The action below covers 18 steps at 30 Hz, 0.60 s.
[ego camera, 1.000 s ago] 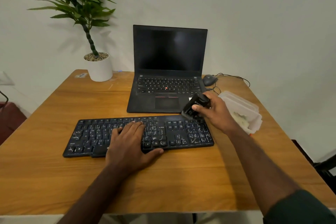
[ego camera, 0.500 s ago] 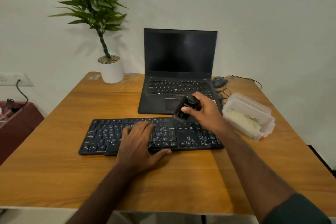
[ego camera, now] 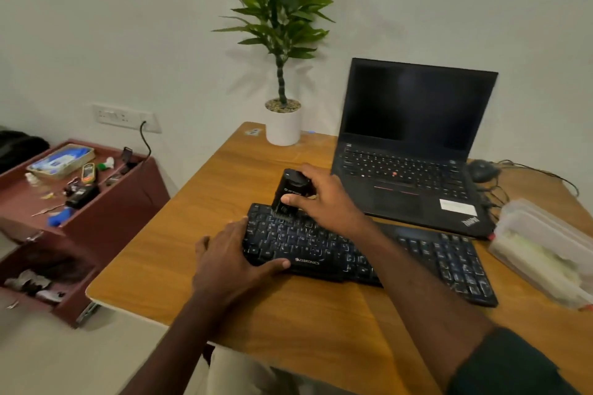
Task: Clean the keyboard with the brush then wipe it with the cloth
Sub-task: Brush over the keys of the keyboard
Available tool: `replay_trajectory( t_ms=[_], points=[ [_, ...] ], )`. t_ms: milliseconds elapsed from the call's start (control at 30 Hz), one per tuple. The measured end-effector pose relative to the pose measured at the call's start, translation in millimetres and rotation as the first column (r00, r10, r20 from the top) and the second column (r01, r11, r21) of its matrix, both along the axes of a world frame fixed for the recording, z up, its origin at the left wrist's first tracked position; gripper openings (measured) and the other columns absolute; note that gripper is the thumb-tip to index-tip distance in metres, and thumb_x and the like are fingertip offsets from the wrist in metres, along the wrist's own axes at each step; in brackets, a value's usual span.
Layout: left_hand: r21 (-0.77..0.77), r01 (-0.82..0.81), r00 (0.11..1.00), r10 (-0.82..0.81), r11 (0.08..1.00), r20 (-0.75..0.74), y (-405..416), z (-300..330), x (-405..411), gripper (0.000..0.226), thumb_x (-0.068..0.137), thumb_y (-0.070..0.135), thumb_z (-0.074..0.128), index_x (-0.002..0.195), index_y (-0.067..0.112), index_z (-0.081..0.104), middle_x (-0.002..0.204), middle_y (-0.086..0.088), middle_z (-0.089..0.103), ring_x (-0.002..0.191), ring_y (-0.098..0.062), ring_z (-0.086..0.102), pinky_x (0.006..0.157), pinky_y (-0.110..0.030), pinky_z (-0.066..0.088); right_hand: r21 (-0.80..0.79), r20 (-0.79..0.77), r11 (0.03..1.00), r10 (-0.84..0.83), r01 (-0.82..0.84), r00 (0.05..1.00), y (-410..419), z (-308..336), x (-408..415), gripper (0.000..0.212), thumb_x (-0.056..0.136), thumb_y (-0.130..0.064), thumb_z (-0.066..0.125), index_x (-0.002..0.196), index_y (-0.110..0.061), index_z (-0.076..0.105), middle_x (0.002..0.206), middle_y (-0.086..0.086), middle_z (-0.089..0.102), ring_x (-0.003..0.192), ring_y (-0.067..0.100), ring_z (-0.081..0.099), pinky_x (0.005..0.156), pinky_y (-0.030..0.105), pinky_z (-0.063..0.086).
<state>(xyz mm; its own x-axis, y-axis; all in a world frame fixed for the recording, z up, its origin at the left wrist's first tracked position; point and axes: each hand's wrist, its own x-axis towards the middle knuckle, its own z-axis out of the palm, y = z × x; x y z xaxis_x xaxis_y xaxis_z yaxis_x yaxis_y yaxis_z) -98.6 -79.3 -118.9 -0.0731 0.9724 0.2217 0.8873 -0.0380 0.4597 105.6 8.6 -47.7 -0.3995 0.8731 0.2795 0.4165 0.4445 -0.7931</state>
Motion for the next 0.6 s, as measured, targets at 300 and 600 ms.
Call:
replay_trajectory(
  t_ms=[300,600],
  points=[
    [-0.047,-0.021,0.999,0.02,0.999,-0.027,1,2,0,0.13,0.052,0.106,0.034,0.153,0.025,0.028,0.156,0.004,0.04,0.147,-0.01,0.025,0.121,-0.047,0.012,0.058,0.178,0.983,0.164,-0.177,0.97,30,-8,-61,0.027,0.09,-0.027,0.074,0.109,-0.018,0.057,0.093,-0.006,0.064,0.087,0.013,0.061,0.075,0.032,0.051],
    [-0.113,-0.004,0.999,-0.001,0.994,-0.044,-2,9,3,0.131,0.051,0.105,0.038,0.154,0.025,0.025,0.158,0.004,0.035,0.149,-0.012,0.021,0.121,-0.052,0.01,-0.149,0.409,0.968,0.248,-0.204,0.878,53,36,-27,0.026,0.089,-0.027,0.075,0.108,-0.016,0.061,0.101,-0.002,0.064,0.095,0.017,0.061,0.079,0.038,0.052]
  ],
)
